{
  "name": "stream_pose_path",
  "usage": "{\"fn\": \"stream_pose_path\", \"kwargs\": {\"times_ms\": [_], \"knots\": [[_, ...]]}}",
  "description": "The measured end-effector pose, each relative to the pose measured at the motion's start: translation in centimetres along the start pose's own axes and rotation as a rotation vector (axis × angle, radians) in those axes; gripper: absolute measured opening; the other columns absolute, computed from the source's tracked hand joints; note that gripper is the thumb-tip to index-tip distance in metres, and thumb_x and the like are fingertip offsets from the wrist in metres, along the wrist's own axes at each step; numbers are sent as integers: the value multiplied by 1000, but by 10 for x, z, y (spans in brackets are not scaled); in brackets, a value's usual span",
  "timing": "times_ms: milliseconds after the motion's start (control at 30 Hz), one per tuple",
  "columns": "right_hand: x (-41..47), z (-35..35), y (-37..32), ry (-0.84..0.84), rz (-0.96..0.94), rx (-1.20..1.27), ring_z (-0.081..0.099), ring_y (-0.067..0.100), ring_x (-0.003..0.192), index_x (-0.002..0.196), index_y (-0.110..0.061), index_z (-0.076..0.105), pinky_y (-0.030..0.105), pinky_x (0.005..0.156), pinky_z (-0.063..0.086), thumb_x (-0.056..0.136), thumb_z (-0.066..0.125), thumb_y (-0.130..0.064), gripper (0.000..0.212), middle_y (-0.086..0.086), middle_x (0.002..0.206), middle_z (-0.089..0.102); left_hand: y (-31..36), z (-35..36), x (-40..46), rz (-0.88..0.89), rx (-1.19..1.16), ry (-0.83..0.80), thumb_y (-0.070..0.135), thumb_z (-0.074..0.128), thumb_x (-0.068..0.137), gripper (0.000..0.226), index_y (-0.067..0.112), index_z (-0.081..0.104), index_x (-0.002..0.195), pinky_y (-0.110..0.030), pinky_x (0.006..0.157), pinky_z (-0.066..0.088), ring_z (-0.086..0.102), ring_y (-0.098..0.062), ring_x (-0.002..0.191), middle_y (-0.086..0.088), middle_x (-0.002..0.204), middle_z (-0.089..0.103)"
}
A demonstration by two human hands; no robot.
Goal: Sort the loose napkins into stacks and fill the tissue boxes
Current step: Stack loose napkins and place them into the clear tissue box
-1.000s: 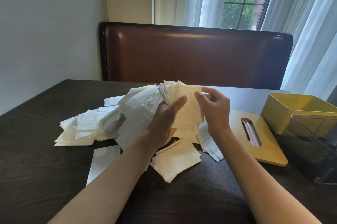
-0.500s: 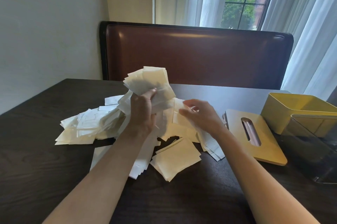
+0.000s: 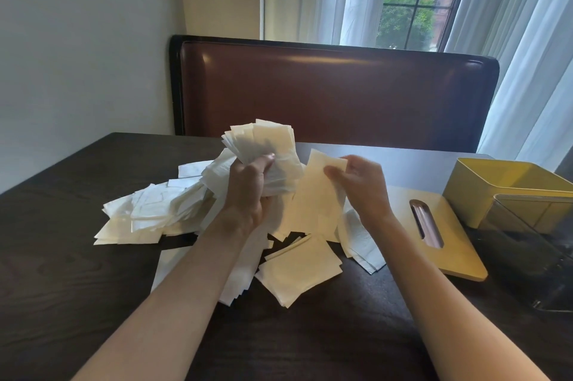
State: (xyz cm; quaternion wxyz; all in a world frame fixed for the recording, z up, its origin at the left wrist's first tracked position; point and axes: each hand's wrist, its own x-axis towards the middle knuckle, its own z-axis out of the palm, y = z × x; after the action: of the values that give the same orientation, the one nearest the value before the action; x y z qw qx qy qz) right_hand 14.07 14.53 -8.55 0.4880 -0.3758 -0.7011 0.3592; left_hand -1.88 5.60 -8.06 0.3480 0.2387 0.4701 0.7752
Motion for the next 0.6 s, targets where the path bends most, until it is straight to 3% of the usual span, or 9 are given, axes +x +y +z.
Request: {"fn": "stream_pose_path", "kwargs": {"times_ms": [167, 267, 333, 400, 500, 600], "knots": [[-2, -6, -5, 112, 16, 340, 67, 25, 88, 92, -9, 67, 30, 69, 59, 89, 70, -13, 6, 7, 89, 67, -2, 1, 0, -20, -1, -25, 9, 60, 95, 27, 1, 66, 120, -39, 68, 58, 68, -30, 92, -13, 99, 69], [-3, -12, -12, 12, 92, 620, 67, 19, 90, 104, -10, 65, 37, 78, 60, 93, 63, -12, 11, 2, 93, 67, -2, 1, -1, -11, 14, -40, 11, 59, 97, 26, 4, 65, 121, -39, 67, 59, 68, -29, 91, -13, 99, 68], [-4, -13, -16, -96, 120, 720, 67, 16, 88, 107, -13, 64, 35, 78, 59, 96, 58, -13, 13, 0, 93, 67, -4, 4, -3, -40, 29, -72, 15, 57, 98, 25, 9, 64, 121, -45, 77, 61, 69, -30, 94, -12, 102, 70], [-5, -10, -16, -138, 119, 680, 65, 17, 85, 109, -10, 65, 33, 73, 57, 96, 59, -15, 16, 3, 93, 66, -5, 9, -7, -132, -17, -155, 25, 55, 101, 32, 10, 62, 128, -49, 86, 59, 71, -33, 102, -15, 113, 72], [-5, -3, -12, -88, 48, 438, 56, 17, 69, 99, -4, 70, 29, 65, 49, 91, 69, -17, 15, 6, 77, 60, -4, 15, -17, -233, -65, -321, 39, 43, 105, 44, 9, 59, 133, -45, 86, 58, 69, -32, 109, -17, 122, 70], [-5, 2, -7, -60, -18, 288, 53, 5, 57, 93, 6, 67, 17, 55, 47, 90, 70, -18, 24, 5, 69, 58, -7, 14, -20, -135, 65, -470, 24, 45, 106, 32, 4, 59, 128, -36, 82, 59, 70, -27, 102, -18, 113, 69]]}}
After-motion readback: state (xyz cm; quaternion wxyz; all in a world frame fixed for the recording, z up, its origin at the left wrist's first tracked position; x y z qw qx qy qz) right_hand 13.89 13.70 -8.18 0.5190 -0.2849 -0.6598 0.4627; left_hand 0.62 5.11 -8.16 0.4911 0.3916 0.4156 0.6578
